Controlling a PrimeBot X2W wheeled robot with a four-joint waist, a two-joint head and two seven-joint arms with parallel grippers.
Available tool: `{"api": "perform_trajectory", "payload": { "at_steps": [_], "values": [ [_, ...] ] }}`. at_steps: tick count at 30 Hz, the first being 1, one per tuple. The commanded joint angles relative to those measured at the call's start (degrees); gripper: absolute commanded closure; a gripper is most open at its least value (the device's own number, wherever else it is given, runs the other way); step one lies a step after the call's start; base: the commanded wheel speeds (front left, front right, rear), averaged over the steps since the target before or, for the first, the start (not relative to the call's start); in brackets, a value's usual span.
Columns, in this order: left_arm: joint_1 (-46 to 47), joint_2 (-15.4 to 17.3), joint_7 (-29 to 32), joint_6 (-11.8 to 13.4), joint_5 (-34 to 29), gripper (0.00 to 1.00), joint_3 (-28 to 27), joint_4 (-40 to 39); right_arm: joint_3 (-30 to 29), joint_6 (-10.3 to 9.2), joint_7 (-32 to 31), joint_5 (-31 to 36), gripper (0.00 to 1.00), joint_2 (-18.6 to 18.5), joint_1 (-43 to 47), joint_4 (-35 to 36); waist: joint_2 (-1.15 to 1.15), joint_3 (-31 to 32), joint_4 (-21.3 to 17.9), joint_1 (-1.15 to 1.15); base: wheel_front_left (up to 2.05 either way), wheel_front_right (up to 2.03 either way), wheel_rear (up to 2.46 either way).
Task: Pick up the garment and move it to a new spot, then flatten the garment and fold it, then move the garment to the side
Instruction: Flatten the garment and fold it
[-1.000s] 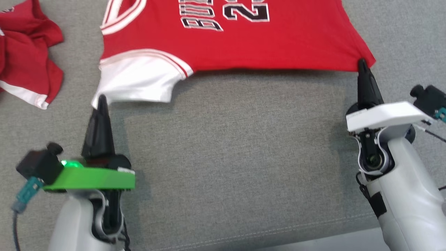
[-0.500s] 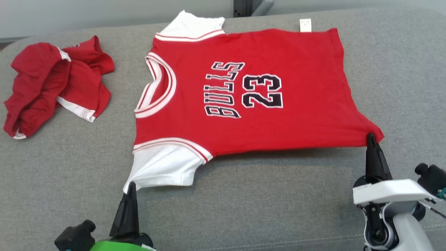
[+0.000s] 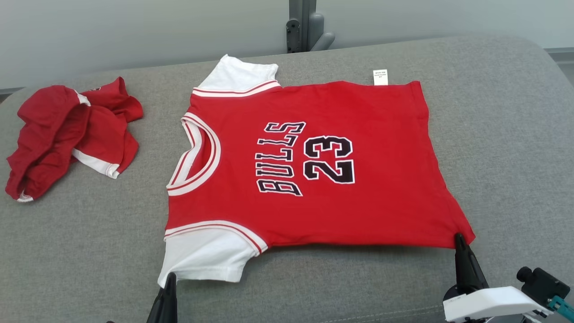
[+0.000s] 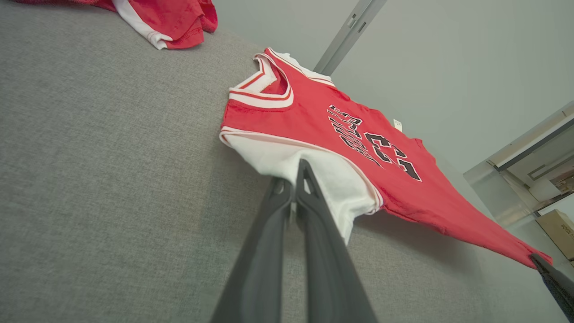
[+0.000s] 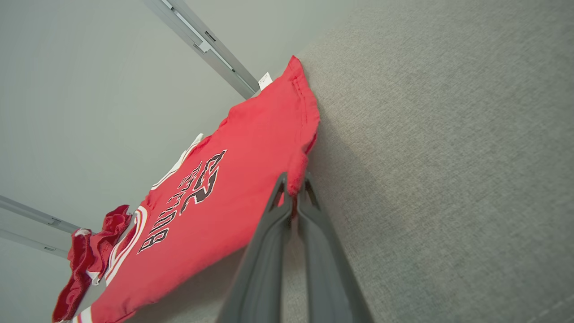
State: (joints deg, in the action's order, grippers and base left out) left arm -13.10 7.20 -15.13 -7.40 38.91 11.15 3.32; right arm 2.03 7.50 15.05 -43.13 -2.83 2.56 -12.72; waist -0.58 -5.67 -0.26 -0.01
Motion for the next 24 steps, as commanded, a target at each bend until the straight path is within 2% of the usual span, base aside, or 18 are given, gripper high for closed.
{"api": "perform_trajectory", "payload": {
  "at_steps": [1, 8, 15, 17, 24],
  "values": [
    [-1.3, 0.3, 0.0, -0.1, 1.1, 1.00, -0.4, -0.5, 0.3, -0.02, 0.2, -0.3, 1.00, -0.1, 1.2, -0.6, 0.58, 0.4, -0.4, 0.01, 0.00, 0.00, 0.00],
    [-2.2, 1.0, 0.2, -0.1, 1.6, 1.00, 0.4, -1.5, 0.5, -0.02, 0.2, -0.9, 1.00, -0.1, 1.9, -1.7, 0.58, 0.9, -0.5, 0.01, 0.00, 0.00, 0.00],
    [2.6, 1.0, 1.5, -0.1, 1.2, 1.00, 2.8, -1.0, 1.2, -0.02, 0.2, -1.9, 1.00, -0.1, 0.0, -3.8, 0.58, 1.2, -0.6, 0.01, 0.00, 0.00, 0.00],
    [4.7, 0.1, 1.8, -0.1, 3.7, 1.00, 3.4, -0.3, 1.7, -0.02, 0.2, -2.6, 1.00, -0.1, -0.9, -4.8, 0.58, 1.0, -0.7, 0.01, 0.00, 0.00, 0.00],
    [16.2, 0.5, 1.8, -0.1, 9.7, 1.00, 5.1, 4.5, 2.9, -0.02, 0.2, -5.9, 1.00, -0.1, -6.2, -7.8, 0.58, -1.2, -1.7, 0.01, 0.00, 0.00, 0.00]
  ]
}}
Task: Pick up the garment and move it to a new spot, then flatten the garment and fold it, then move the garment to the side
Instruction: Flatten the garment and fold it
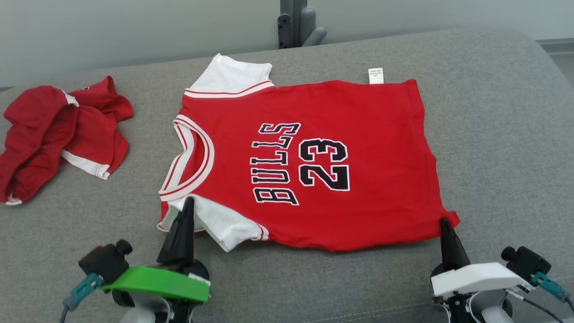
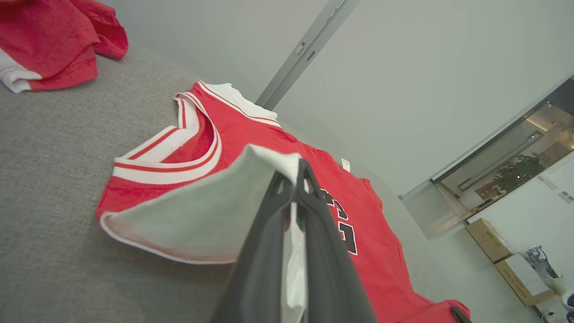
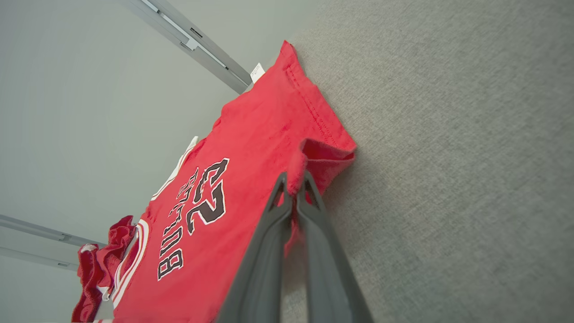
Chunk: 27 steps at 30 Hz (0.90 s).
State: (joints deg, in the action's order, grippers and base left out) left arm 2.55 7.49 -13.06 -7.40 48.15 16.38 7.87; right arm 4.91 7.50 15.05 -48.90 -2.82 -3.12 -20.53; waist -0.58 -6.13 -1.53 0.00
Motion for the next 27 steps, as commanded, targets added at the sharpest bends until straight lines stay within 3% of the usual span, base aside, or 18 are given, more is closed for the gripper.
{"api": "perform_trajectory", "payload": {
  "at_steps": [1, 12, 27],
  "values": [
    [2.4, 0.2, -0.4, -0.1, 1.0, 1.00, -0.1, 1.0, 0.0, -0.02, 0.2, -0.8, 1.00, -0.1, -1.5, -0.4, 0.58, -1.2, -0.6, 0.00, 0.00, 0.00, 0.00],
    [21.5, 0.0, -2.1, -0.1, -0.4, 1.00, -0.3, 18.5, 1.1, -0.01, 0.2, -6.0, 1.00, -0.1, -16.4, -9.3, 0.58, -8.8, -3.0, 0.00, 0.00, 0.00, 0.00],
    [29.8, -1.7, -2.2, -0.1, -5.5, 1.00, -2.3, 24.0, 1.2, -0.01, 0.2, -6.4, 1.00, -0.1, -24.0, -14.7, 0.58, -13.1, -3.8, 0.00, 0.00, 0.00, 0.00]
  ]
}}
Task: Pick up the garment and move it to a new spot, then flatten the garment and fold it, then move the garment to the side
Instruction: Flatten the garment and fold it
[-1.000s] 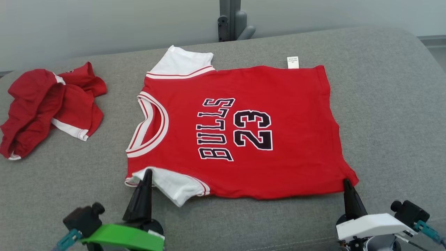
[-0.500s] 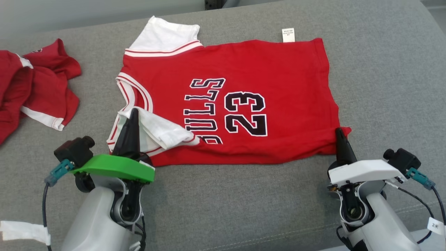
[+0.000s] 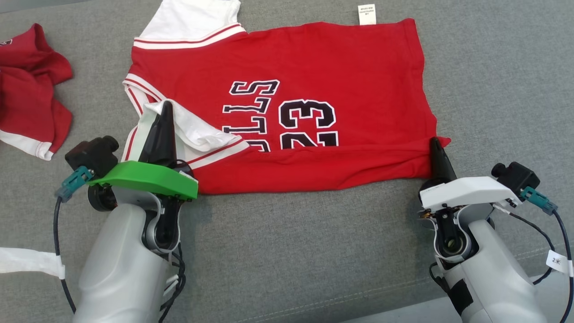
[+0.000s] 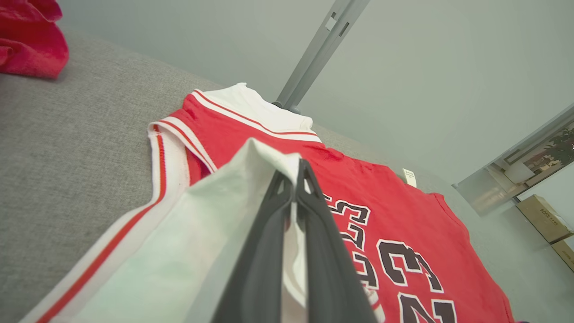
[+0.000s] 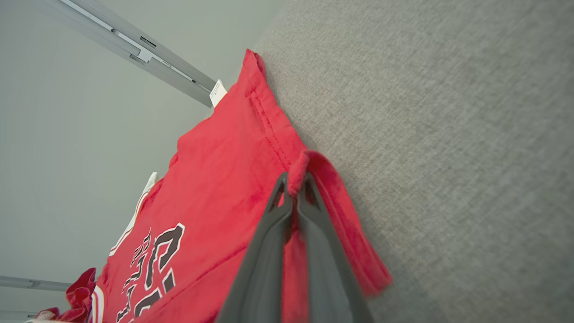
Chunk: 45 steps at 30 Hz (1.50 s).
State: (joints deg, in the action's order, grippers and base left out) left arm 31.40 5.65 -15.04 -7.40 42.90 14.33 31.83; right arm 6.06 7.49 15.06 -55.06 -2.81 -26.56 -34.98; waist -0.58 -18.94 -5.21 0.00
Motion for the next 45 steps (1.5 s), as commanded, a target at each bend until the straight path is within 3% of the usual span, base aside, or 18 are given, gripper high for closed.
{"api": "perform_trajectory", "payload": {
  "at_steps": [1, 4, 5, 6, 8, 9, 10, 19, 28, 35, 45],
  "values": [
    [1.5, 0.1, -0.2, -0.1, -0.6, 1.00, -0.4, 0.4, 0.2, 0.00, 0.1, -0.2, 1.00, -0.2, -0.9, -0.4, 0.58, -0.5, -0.2, 0.00, 0.00, 0.00, 0.00],
    [2.5, 0.0, -0.2, -0.1, -1.8, 1.00, -0.5, 1.4, 0.4, 0.01, 0.1, -0.3, 1.00, -0.1, -1.8, -0.9, 0.58, -0.8, -0.3, 0.00, 0.00, 0.00, 0.00],
    [2.7, -0.1, -0.2, -0.1, -2.0, 1.00, -0.4, 1.8, 0.5, 0.01, 0.1, -0.4, 0.95, -0.1, -2.1, -0.9, 0.58, -0.9, -0.4, 0.00, 0.00, 0.00, 0.00],
    [3.1, -0.1, -0.2, -0.1, -2.4, 1.00, -0.2, 2.3, 0.7, 0.01, 0.1, -0.9, 0.69, -0.1, -2.4, -0.8, 0.58, -1.0, -0.4, 0.00, 0.00, 0.00, 0.00],
    [3.7, -0.1, -0.2, -0.1, -2.7, 0.51, -0.8, 2.4, 0.8, 0.01, 0.1, -1.0, 0.00, -0.1, -2.8, -0.1, 0.58, -1.1, -0.5, 0.00, 0.00, 0.00, 0.00],
    [3.6, -0.1, -0.2, -0.1, -2.9, 0.03, -1.3, 2.3, 0.9, 0.01, 0.1, -1.0, 0.00, -0.1, -2.9, 0.2, 0.58, -1.2, -0.5, 0.00, 0.00, 0.00, 0.00],
    [3.6, -0.3, -0.2, -0.1, -3.3, 0.00, -1.6, 2.2, 1.0, 0.01, 0.1, -0.7, 0.00, -0.1, -3.0, 0.7, 0.58, -1.2, -0.6, 0.00, 0.00, 0.00, 0.00],
    [-0.1, -1.2, -0.1, -0.1, -3.0, 0.00, -2.2, -3.9, -1.0, 0.01, 0.1, 2.0, 0.00, -0.2, -1.9, 6.5, 0.58, -0.5, -0.1, 0.00, 0.00, 0.00, 0.00],
    [-11.0, 1.0, -0.1, -0.1, -1.8, 0.00, -7.0, -9.8, -6.9, 0.01, 0.1, 14.3, 0.00, -0.2, 4.6, 17.2, 0.58, 2.2, 1.2, 0.00, 0.00, 0.00, 0.00],
    [-17.3, 1.5, 0.9, -0.1, -0.7, 0.00, -9.1, -5.6, -8.1, 0.01, 0.1, 15.4, 0.00, -0.2, 10.7, 21.3, 0.58, 4.4, 1.9, 0.00, 0.00, 0.00, 0.00],
    [-15.2, 0.7, 5.4, 0.5, 2.8, 0.00, -9.6, 2.5, -7.2, 0.01, 0.1, 14.4, 0.00, -0.2, 12.6, 21.0, 0.58, 4.9, 0.0, 0.00, 0.00, 0.00, 0.00]
  ]
}}
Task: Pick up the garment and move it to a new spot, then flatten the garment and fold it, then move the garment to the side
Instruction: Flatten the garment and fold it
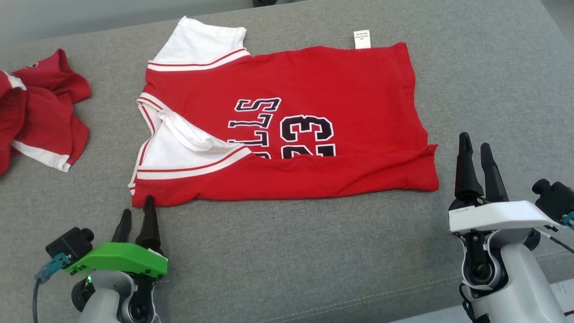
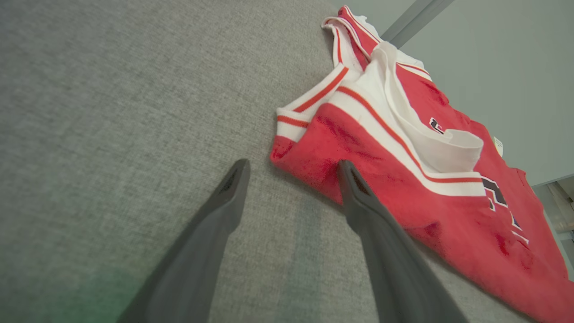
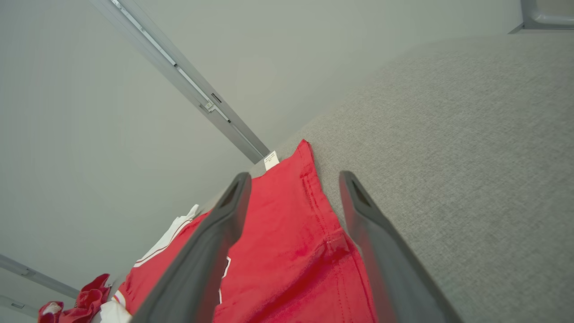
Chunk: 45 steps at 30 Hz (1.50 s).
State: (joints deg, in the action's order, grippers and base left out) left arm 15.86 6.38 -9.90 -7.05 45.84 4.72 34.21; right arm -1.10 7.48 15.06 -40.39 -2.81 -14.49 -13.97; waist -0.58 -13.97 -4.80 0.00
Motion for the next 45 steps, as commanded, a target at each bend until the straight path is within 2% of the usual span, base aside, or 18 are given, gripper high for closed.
{"api": "perform_trajectory", "payload": {
  "at_steps": [1, 6, 7, 8, 10, 11, 16, 21, 28, 29, 30, 31, 32, 35, 45],
  "values": [
    [0.7, 0.0, 0.4, 0.1, 0.3, 0.00, 0.0, 0.9, 0.0, 0.02, 0.1, -0.3, 0.00, -0.2, 0.5, -0.1, 0.58, -0.2, -0.8, 0.00, 0.00, 0.00, 0.00],
    [2.4, -0.2, 0.6, -0.3, 2.7, 0.00, 0.1, 3.0, -0.2, 0.02, 0.1, 0.1, 0.00, -0.1, 0.8, -0.6, 0.58, -0.5, -2.5, 0.00, 0.00, 0.00, 0.00],
    [2.6, 0.0, 0.5, -0.4, 2.9, 0.10, 0.2, 3.3, -0.3, 0.02, 0.1, 0.2, 0.00, -0.1, 1.0, -0.7, 0.58, -0.5, -2.7, 0.00, 0.00, 0.00, 0.00],
    [2.8, 0.1, 0.4, -0.4, 3.0, 0.31, 0.5, 3.5, -0.3, 0.02, 0.1, 0.4, 0.00, -0.1, 1.1, -1.0, 0.58, -0.6, -2.9, 0.00, 0.00, 0.00, 0.00],
    [3.3, 0.2, -0.1, -0.5, 3.0, 0.95, 1.1, 3.9, -0.1, 0.02, 0.1, 1.4, 0.00, -0.1, 1.6, -2.3, 0.58, -0.5, -3.2, 0.00, 0.00, 0.00, 0.00],
    [3.5, 0.3, -0.4, -0.5, 2.7, 1.00, 1.4, 3.9, 0.2, 0.02, 0.1, 1.9, 0.00, -0.1, 1.9, -3.7, 0.58, -0.4, -3.3, 0.00, 0.00, 0.00, 0.00],
    [4.0, 2.0, -2.7, -0.5, -0.1, 1.00, 2.9, 2.4, 2.6, 0.02, 0.1, 5.3, 0.00, -0.2, -0.2, -13.5, 0.58, -0.1, -2.9, 0.00, 0.00, 0.00, 0.00],
    [3.9, 3.7, -4.4, 1.8, -6.4, 1.00, 5.6, -0.1, 4.1, 0.01, -0.2, 5.8, 0.00, -0.2, -5.0, -23.2, 0.58, 0.3, -1.7, 0.00, 0.00, 0.00, 0.00],
    [2.8, 2.7, -4.6, 2.7, -8.8, 1.00, 7.8, -3.0, 7.2, 0.02, -4.8, 6.9, 0.00, 0.2, -11.8, -37.3, 0.58, 1.3, 0.2, 0.00, 0.00, 0.00, 0.00],
    [2.7, 2.6, -4.5, 2.8, -8.8, 1.00, 8.0, -3.3, 7.8, 0.03, -5.4, 7.0, 0.18, 0.3, -12.2, -38.4, 0.58, 1.4, 0.3, 0.00, 0.00, 0.00, 0.00],
    [2.6, 2.5, -4.4, 2.8, -8.8, 1.00, 8.1, -3.5, 8.5, 0.04, -5.9, 7.0, 0.42, 0.5, -12.6, -39.4, 0.58, 1.5, 0.4, 0.00, 0.00, 0.00, 0.00],
    [2.4, 2.5, -4.3, 2.9, -8.7, 1.00, 8.2, -3.7, 9.3, 0.05, -6.4, 7.0, 0.55, 0.6, -12.9, -40.2, 0.58, 1.6, 0.4, 0.00, 0.00, 0.00, 0.00],
    [2.2, 2.5, -4.2, 3.0, -8.7, 1.00, 8.3, -3.8, 10.1, 0.07, -6.7, 7.1, 0.62, 0.7, -13.2, -40.9, 0.58, 1.7, 0.5, 0.00, 0.00, 0.00, 0.00],
    [1.7, 2.9, -4.1, 3.1, -8.7, 1.00, 8.4, -4.5, 12.2, 0.18, -7.3, 6.1, 1.00, 0.8, -13.6, -42.0, 0.58, 2.1, 0.5, 0.00, 0.00, 0.00, 0.00],
    [-3.1, 4.0, -4.5, 4.3, -9.0, 1.00, 8.2, -9.5, 12.3, 0.07, -3.5, 5.9, 1.00, 0.0, -13.4, -40.5, 0.58, 4.2, 0.8, 0.00, 0.00, 0.00, 0.00]
  ]
}}
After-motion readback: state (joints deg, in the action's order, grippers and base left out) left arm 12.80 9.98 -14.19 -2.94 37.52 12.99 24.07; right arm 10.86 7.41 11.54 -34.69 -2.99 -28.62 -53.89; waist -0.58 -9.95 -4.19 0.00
